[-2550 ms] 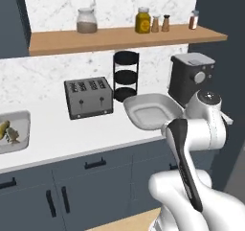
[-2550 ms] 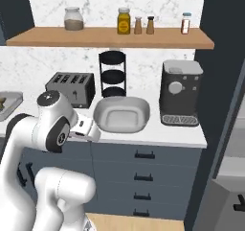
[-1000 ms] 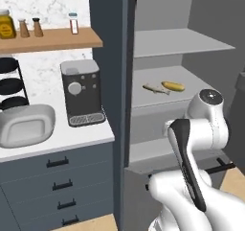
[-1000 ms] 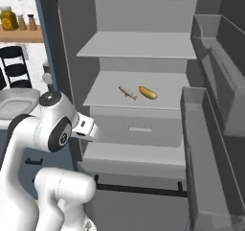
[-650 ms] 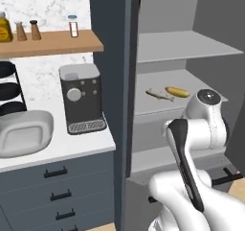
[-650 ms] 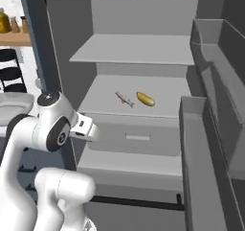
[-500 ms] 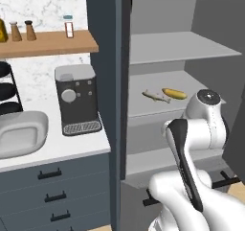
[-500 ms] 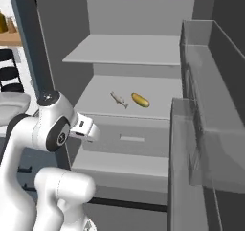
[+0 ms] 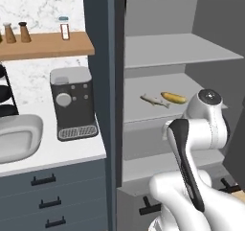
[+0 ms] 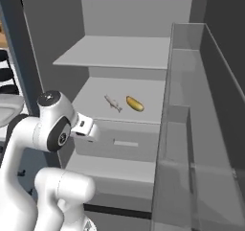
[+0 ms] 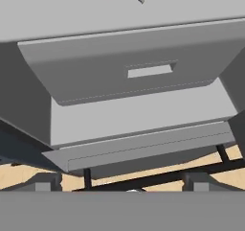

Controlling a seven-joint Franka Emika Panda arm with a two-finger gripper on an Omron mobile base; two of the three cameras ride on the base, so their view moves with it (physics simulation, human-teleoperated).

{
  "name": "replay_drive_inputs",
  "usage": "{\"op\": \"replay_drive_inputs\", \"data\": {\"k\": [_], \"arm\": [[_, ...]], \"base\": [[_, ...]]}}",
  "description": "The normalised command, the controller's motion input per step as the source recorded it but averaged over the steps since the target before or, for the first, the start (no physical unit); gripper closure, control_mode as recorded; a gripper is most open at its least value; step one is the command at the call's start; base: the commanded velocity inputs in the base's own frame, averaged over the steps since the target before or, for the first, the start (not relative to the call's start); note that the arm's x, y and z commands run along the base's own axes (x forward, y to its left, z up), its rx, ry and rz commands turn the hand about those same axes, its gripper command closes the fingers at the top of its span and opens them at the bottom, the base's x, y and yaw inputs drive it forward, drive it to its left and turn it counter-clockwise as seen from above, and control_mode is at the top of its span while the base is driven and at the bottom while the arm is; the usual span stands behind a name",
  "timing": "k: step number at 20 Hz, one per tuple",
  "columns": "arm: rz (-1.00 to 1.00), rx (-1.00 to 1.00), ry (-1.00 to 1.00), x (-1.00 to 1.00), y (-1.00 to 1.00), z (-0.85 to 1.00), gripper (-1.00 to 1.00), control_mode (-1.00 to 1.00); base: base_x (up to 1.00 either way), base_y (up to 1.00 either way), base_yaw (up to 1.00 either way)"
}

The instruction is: Place one cucumber and one fish in each tupperware on the nearby counter, to pack two identical lunches.

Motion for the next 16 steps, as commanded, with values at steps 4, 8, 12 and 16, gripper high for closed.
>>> {"op": "replay_drive_inputs", "data": {"k": [4,8,12,16], "arm": [[0.00,0.00,0.00,0.00,0.00,0.00,-1.00,1.00],[0.00,0.00,0.00,0.00,0.00,0.00,-1.00,1.00],[0.00,0.00,0.00,0.00,0.00,0.00,-1.00,1.00],[0.00,0.00,0.00,0.00,0.00,0.00,-1.00,1.00]], "base": [[0.43,-0.17,-0.04],[0.38,-0.36,0.00],[0.31,-0.57,0.00],[0.28,-0.57,0.00]]}}
